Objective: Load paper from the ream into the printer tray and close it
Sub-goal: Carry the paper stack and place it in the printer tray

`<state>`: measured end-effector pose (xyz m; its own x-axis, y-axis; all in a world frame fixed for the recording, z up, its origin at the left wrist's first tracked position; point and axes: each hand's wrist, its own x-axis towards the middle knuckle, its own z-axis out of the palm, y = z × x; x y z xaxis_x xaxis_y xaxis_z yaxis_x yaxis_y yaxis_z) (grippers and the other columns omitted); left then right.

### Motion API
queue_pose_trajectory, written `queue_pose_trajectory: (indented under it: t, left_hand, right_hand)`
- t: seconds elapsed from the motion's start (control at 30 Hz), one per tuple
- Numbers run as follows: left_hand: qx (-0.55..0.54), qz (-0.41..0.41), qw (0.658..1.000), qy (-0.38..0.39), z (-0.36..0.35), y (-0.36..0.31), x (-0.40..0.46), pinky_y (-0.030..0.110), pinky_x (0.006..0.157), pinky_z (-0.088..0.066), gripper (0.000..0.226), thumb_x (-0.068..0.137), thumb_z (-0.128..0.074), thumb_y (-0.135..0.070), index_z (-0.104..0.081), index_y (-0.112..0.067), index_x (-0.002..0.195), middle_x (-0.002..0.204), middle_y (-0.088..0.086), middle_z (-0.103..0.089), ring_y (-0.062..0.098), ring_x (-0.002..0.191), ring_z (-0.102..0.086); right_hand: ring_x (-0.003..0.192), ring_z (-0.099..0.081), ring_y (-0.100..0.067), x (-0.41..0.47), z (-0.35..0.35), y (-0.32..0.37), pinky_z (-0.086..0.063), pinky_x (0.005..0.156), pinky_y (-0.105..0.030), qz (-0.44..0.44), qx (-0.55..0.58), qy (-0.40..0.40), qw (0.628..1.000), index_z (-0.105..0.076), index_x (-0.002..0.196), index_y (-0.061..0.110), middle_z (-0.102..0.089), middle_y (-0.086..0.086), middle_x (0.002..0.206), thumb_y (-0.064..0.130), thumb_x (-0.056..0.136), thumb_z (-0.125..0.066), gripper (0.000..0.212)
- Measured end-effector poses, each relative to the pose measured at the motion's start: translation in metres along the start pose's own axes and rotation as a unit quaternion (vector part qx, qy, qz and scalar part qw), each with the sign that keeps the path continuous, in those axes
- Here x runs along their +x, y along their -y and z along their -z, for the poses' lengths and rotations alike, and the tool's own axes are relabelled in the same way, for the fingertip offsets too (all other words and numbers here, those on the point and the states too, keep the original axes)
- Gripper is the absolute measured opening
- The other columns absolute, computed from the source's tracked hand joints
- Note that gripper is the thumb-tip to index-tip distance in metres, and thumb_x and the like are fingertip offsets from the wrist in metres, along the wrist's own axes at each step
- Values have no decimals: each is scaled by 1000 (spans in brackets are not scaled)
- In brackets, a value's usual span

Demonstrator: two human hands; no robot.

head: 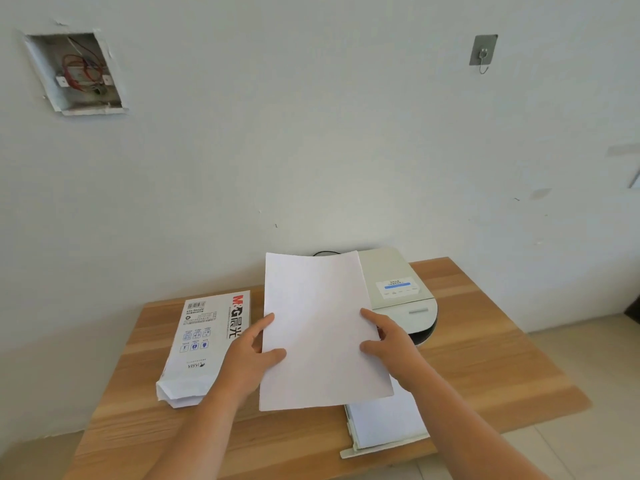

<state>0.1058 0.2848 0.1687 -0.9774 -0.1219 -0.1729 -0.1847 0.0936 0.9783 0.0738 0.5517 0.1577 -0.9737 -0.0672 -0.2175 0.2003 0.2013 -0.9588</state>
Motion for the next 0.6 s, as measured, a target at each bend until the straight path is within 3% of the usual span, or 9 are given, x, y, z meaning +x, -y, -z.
queue_pose_trajectory:
  t: [0.1,0.27,0.47,0.6]
  left_hand:
    - [-2,0,1000,20,-9,0,20,39,86,-57,68,77,-73,5,-54,-31,131,119,-2,-66,11,101,-67]
    - [6,1,998,59,-29,-4,44,19,64,-56,67,79,-72,4,-50,-32,132,112,-4,-67,12,96,-68]
    - [42,8,997,69,-46,1,61,40,84,-58,68,75,-79,-11,-51,-47,126,116,-9,-66,15,101,-67]
    - [55,21,996,62,-60,1,60,43,85,-57,68,73,-81,-16,-52,-51,124,110,-5,-70,16,97,-69]
  right_hand:
    - [113,-53,-12,8,11,6,-47,99,-37,0,2,-16,1000,-51,133,32,-53,4,126,-2,79,-62,64]
    - [115,-54,-16,22,30,10,-48,100,-41,-7,2,-48,999,-53,129,35,-54,3,128,1,78,-66,63]
    - [116,-55,-18,27,46,7,-47,101,-43,-2,10,-72,997,-52,133,29,-53,4,131,7,78,-74,64]
    - [117,-53,-16,31,60,3,-47,101,-42,5,-11,-78,997,-52,134,32,-53,9,131,17,75,-79,66]
